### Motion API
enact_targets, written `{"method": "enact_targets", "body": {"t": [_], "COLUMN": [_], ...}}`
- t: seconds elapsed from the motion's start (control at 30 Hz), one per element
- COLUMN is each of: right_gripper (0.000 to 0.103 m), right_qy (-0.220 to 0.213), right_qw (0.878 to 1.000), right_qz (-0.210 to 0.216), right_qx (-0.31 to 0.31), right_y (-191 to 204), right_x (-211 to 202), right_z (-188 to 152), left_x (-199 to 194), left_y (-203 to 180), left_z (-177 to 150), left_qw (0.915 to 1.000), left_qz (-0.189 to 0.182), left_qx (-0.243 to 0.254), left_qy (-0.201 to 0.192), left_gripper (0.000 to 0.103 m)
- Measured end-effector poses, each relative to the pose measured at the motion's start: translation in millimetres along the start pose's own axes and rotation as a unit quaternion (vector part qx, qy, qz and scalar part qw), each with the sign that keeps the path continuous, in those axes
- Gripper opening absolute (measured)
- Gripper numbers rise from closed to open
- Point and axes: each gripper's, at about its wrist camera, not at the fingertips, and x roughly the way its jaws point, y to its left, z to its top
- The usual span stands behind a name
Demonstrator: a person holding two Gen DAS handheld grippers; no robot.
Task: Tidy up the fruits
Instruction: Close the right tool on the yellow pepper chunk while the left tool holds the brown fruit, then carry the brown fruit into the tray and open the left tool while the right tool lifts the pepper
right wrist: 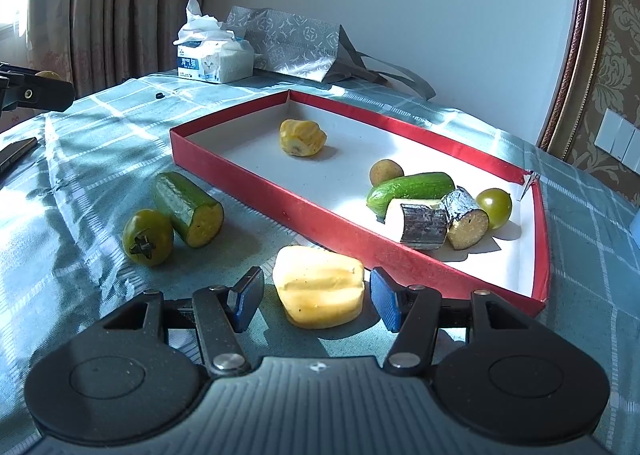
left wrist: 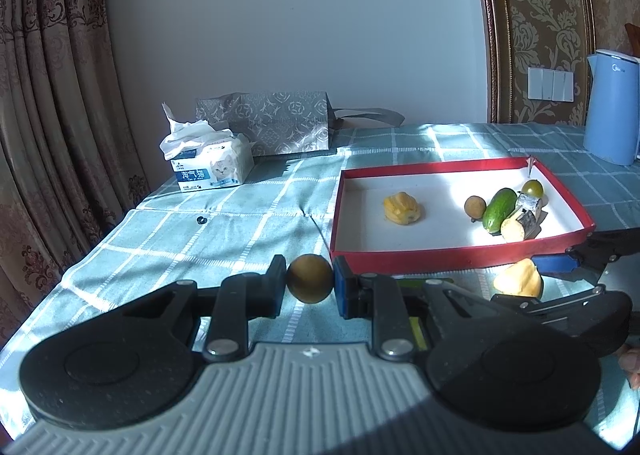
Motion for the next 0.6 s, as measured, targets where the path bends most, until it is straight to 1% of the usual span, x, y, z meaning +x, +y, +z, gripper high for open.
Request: {"method": "enact_targets", "body": {"t": [0.1, 0.17, 0.43, 0.6], "right_gripper": [0.057, 0.048, 0.047, 0.047], "right_qy": [0.002, 0.001, -0.004, -0.027], "right_qw": [1.000, 1.000, 1.000, 0.999], "right_qz": [0.005, 0.009, -0.001, -0.006], "right_qx": [0.007, 0.012, 0.012, 0.020], "right_y": [-2.0, -3.1, -2.1, 0.1], "right_x": [1.1, 1.3, -2.1, -24.8], "right_z": [0.3, 0.4, -0.4, -2.5], "left_x": [-1.0, -1.3, -1.4, -4.0], "left_y": [0.2, 0.1, 0.3, 0.5], "left_z": [-0.3, -0.1, -0.4, 0.4], "left_qw": [1.0000, 1.0000, 1.0000, 1.0000], "left_qz": [0.001, 0.001, 0.002, 0.002], "left_qx": [0.000, 0.001, 0.001, 0.000], "left_qy": [-0.001, -0.001, -0.001, -0.003], "left_gripper": [0.022, 0.023, 0.023, 0.023]}}
